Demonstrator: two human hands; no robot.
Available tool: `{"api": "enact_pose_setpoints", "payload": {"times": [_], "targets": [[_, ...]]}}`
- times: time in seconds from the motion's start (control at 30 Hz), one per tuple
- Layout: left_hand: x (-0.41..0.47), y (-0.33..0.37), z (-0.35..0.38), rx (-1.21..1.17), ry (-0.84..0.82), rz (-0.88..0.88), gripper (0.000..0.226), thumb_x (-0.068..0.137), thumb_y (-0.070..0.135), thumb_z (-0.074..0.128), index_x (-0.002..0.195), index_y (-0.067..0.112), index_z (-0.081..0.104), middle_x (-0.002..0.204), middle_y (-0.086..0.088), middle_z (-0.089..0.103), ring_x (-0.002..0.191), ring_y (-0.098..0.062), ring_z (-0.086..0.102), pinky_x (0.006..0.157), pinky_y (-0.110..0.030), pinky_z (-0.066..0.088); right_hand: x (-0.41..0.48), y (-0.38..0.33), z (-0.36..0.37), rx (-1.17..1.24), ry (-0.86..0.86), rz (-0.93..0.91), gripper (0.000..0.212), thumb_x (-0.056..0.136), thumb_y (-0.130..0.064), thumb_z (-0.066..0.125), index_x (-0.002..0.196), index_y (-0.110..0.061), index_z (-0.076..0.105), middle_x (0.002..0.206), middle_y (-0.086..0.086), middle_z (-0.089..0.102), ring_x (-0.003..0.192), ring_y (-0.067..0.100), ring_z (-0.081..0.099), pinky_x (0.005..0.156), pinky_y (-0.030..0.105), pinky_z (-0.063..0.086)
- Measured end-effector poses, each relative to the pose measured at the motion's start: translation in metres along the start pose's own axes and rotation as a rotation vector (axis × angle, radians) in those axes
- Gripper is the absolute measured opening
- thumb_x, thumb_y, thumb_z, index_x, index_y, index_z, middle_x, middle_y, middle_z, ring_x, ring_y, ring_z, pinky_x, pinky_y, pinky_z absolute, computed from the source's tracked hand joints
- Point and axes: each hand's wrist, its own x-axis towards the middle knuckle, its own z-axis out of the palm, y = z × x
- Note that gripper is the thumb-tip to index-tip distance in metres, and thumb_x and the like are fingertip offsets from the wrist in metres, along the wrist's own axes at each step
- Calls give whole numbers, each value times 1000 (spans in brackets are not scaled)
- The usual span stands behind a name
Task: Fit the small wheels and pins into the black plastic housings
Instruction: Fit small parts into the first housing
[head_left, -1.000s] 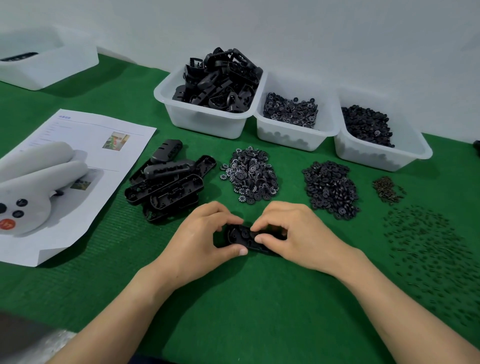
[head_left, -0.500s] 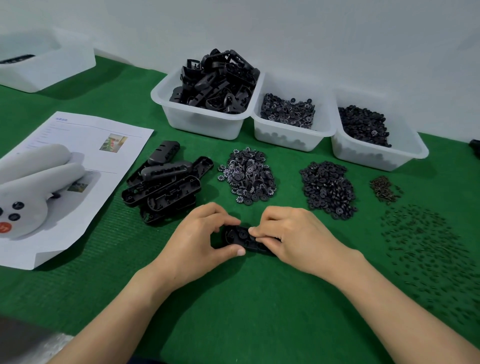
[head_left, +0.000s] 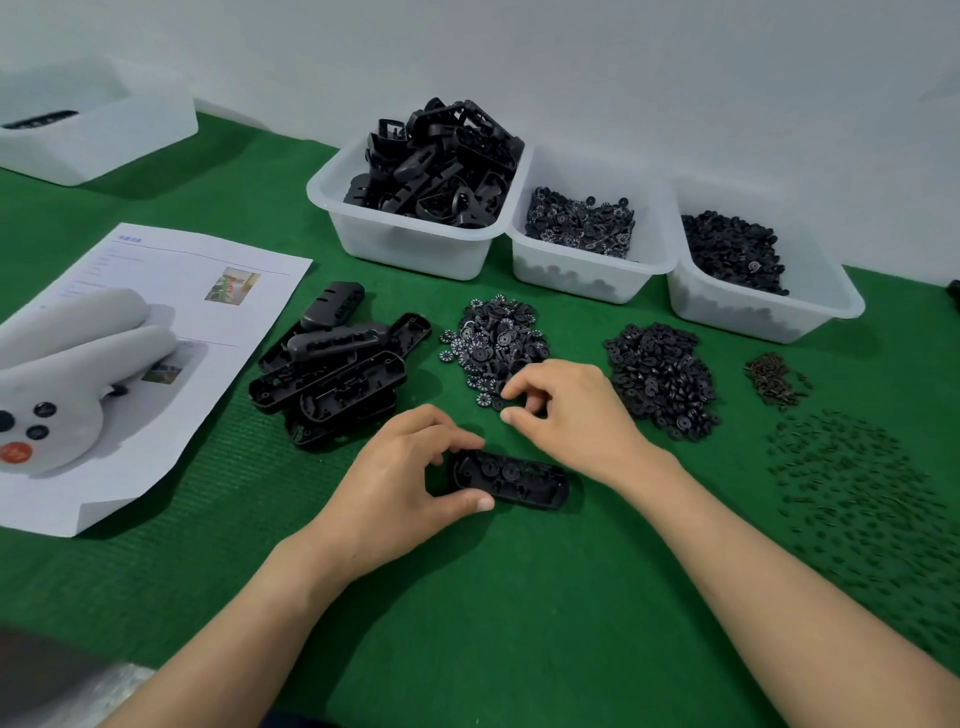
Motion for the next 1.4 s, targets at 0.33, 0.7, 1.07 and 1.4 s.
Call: {"api": "enact_pose_setpoints", "payload": {"times": [0.33,0.7,1.07,1.4], "targets": [[0,-1,-1,5,-5,-2,48,67,44,74,110,27,62,98,17,50,84,-1,48,74,-7,36,4,-4,4,-141,-14,-157,7,82,-23,60,83,-20,66,83,-4,59,79,20,57,69,35,48],[0,0,-1,-2,-7,-5,46,68,41,75,110,26,62,97,15,51,83,0,48,73,-7,36,4,0,11,-62,46,38,15,76,-39,67,78,-25,61,80,-10,54,75,10,55,70,30,47],[0,-2,-1,6,-8,-9,46,68,44,74,110,29,62,98,16,50,84,0,48,73,-7,36,-11,5,2,-66,42,2,12,77,-33,66,76,-22,64,79,-9,59,72,8,57,70,35,50],[0,-2,0,9,-11,-8,47,68,44,73,110,28,62,98,16,50,84,0,47,73,-9,36,-9,7,-6,-57,7,-170,18,78,-33,71,82,-16,66,79,-11,52,71,7,54,67,35,51]]}}
